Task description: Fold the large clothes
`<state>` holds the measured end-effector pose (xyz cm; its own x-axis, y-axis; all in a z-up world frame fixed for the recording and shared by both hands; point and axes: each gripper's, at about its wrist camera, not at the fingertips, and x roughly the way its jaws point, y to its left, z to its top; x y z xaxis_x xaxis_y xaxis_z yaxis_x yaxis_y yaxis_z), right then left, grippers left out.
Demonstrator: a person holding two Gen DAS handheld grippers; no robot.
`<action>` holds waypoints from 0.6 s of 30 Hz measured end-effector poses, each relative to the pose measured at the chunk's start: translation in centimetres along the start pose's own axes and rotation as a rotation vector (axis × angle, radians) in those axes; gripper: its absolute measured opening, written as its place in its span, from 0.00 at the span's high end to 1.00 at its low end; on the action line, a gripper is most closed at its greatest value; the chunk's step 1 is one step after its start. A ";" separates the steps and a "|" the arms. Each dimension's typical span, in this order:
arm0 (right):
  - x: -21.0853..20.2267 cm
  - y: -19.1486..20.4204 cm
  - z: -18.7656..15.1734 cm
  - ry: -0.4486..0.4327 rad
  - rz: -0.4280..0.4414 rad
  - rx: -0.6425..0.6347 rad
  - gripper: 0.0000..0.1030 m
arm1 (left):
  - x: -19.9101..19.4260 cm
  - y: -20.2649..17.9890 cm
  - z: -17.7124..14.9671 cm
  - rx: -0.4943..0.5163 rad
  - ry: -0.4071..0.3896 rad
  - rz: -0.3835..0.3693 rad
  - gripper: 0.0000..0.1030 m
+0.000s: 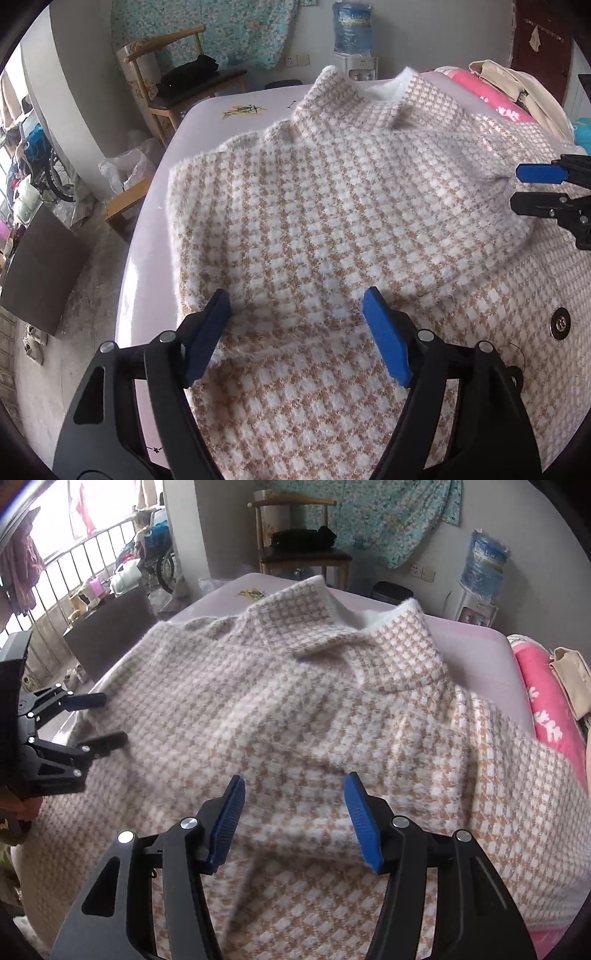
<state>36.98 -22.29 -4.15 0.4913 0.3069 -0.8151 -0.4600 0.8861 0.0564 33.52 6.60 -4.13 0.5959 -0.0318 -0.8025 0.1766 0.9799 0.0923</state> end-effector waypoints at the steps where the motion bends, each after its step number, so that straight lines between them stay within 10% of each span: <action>1: 1.1 0.3 -0.3 0.032 -0.001 0.001 0.43 | 0.1 0.0 0.0 -0.014 -0.001 -0.001 0.29; 18: 0.8 -4.9 1.8 -0.038 -0.108 0.201 0.26 | 0.4 0.6 5.3 -0.151 -0.022 -0.086 0.17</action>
<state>40.97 -25.72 -4.03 0.5592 0.2164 -0.8003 -0.2490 0.9646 0.0868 38.06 6.09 -1.26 0.6007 -0.1195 -0.7905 0.1093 0.9918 -0.0669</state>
